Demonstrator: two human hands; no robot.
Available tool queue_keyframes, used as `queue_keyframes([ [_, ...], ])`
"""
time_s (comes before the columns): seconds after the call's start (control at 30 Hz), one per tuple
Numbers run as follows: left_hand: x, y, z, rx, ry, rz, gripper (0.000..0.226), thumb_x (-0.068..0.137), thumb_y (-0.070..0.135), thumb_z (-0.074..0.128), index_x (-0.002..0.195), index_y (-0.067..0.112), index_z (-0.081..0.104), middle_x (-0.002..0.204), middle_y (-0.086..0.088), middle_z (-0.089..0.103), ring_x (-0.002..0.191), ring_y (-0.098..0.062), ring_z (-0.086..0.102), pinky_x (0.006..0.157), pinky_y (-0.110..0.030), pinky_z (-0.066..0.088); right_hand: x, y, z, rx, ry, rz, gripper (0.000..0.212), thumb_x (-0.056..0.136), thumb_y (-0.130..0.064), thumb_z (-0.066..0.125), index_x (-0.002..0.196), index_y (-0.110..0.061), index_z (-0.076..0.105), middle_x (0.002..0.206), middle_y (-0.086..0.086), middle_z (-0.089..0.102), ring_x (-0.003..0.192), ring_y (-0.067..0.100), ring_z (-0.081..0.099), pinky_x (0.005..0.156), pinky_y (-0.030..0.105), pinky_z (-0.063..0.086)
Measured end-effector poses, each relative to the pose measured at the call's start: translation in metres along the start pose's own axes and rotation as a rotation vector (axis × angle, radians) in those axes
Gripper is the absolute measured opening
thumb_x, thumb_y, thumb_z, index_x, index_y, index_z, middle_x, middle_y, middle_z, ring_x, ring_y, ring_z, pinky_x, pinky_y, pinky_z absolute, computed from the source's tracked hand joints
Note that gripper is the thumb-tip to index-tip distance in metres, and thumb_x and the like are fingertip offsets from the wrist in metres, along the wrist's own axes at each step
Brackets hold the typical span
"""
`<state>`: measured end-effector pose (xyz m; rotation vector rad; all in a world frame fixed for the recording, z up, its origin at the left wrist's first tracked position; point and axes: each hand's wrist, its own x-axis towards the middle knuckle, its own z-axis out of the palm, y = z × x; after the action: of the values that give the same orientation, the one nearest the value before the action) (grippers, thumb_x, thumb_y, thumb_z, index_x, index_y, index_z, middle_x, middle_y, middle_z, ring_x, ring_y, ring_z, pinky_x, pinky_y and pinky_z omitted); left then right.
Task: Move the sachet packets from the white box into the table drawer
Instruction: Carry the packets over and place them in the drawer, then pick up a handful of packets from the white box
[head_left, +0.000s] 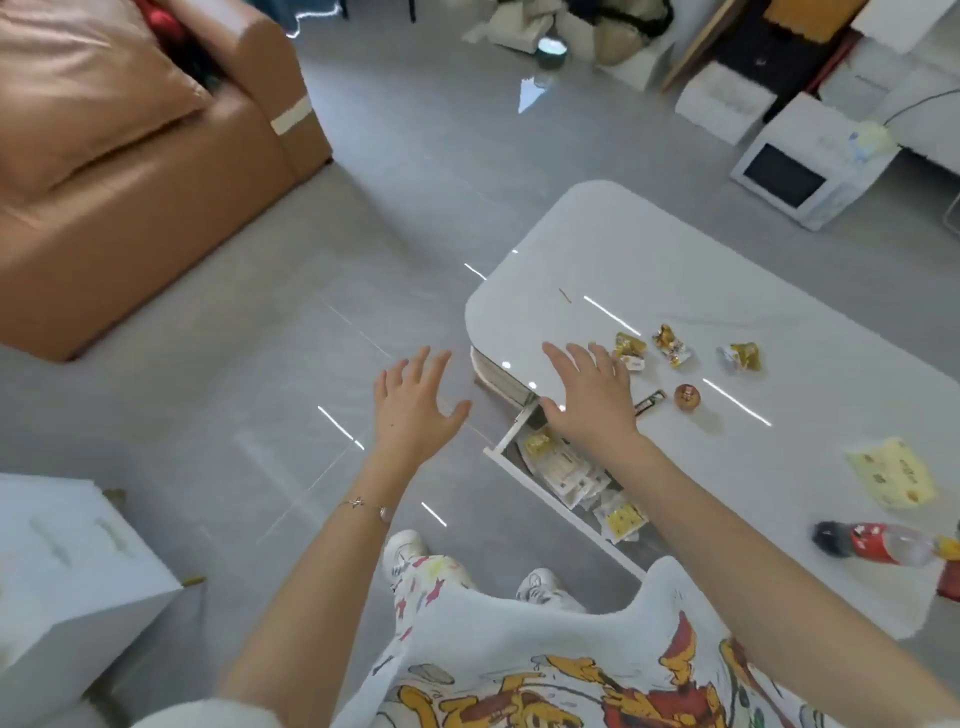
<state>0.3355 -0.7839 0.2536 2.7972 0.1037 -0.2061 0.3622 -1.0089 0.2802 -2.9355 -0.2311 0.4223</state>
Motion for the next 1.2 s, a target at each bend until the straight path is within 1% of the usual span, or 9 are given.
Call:
queue_keyframes([
  [0.1,-0.005,-0.055,-0.026,-0.025,0.022,-0.081,0.074,0.087,0.056,0.055,0.150,0.032,0.025,0.158,-0.002,0.026,0.141,-0.031,0.025,0.116,-0.046,0.018,0.027,-0.072,0.000,-0.003,0.002,-0.099,0.066,0.091,-0.034,0.050,0.151,-0.030,0.023,0.154,0.003,0.029,0.145,0.029,0.014,0.116,0.042,0.011],
  [0.23,-0.014,-0.133,-0.061,-0.049,0.067,-0.186,0.074,0.088,0.055,0.053,0.151,0.034,0.022,0.159,-0.001,0.023,0.144,-0.030,0.020,0.117,-0.044,0.015,0.057,-0.170,0.007,-0.022,-0.023,-0.205,0.067,0.088,-0.034,0.055,0.149,-0.028,0.028,0.148,0.002,0.036,0.141,0.028,0.022,0.114,0.040,0.015],
  [0.33,-0.020,-0.197,-0.086,-0.066,0.098,-0.261,0.072,0.088,0.055,0.053,0.150,0.033,0.023,0.159,-0.002,0.022,0.144,-0.030,0.019,0.117,-0.044,0.013,0.080,-0.241,0.010,-0.045,-0.021,-0.294,0.069,0.086,-0.037,0.059,0.148,-0.027,0.030,0.144,0.002,0.041,0.136,0.027,0.030,0.112,0.039,0.021],
  [0.57,-0.035,-0.324,-0.131,-0.106,0.199,-0.473,0.070,0.088,0.053,0.055,0.149,0.031,0.027,0.158,0.000,0.024,0.143,-0.029,0.020,0.117,-0.044,0.012,0.125,-0.395,0.022,-0.079,-0.017,-0.516,0.067,0.086,-0.037,0.059,0.147,-0.024,0.035,0.143,0.002,0.044,0.135,0.028,0.032,0.108,0.040,0.025],
  [0.73,-0.044,-0.399,-0.147,-0.146,0.250,-0.658,0.074,0.088,0.053,0.055,0.151,0.032,0.023,0.159,0.000,0.021,0.145,-0.028,0.016,0.117,-0.044,0.010,0.157,-0.495,0.038,-0.135,-0.061,-0.727,0.068,0.088,-0.037,0.059,0.148,-0.023,0.032,0.147,0.003,0.040,0.137,0.028,0.029,0.110,0.039,0.024],
  [0.87,-0.050,-0.456,-0.159,-0.192,0.328,-0.852,0.074,0.087,0.052,0.056,0.151,0.033,0.024,0.159,0.001,0.022,0.143,-0.027,0.018,0.116,-0.042,0.012,0.182,-0.583,0.050,-0.185,-0.091,-0.917,0.069,0.089,-0.037,0.057,0.151,-0.026,0.027,0.151,0.003,0.035,0.140,0.027,0.025,0.112,0.039,0.022],
  [0.93,-0.051,-0.479,-0.164,-0.191,0.336,-0.901,0.074,0.087,0.053,0.056,0.151,0.033,0.023,0.159,0.000,0.022,0.143,-0.027,0.019,0.116,-0.041,0.014,0.191,-0.619,0.052,-0.195,-0.094,-0.999,0.069,0.089,-0.036,0.056,0.151,-0.026,0.027,0.151,0.003,0.035,0.140,0.027,0.025,0.112,0.038,0.022],
  [1.03,-0.057,-0.514,-0.174,-0.214,0.378,-1.045,0.075,0.087,0.054,0.054,0.151,0.032,0.023,0.158,0.000,0.024,0.142,-0.027,0.020,0.116,-0.040,0.016,0.204,-0.682,0.056,-0.207,-0.135,-1.168,0.068,0.089,-0.034,0.056,0.150,-0.026,0.028,0.149,0.003,0.036,0.139,0.027,0.027,0.112,0.038,0.022],
  [1.2,-0.076,-0.553,-0.186,-0.259,0.477,-1.254,0.072,0.087,0.054,0.055,0.149,0.029,0.029,0.156,-0.001,0.028,0.141,-0.028,0.022,0.114,-0.042,0.018,0.218,-0.774,0.063,-0.244,-0.215,-1.369,0.066,0.088,-0.029,0.055,0.149,-0.024,0.030,0.145,0.001,0.039,0.137,0.025,0.027,0.112,0.036,0.020],
])
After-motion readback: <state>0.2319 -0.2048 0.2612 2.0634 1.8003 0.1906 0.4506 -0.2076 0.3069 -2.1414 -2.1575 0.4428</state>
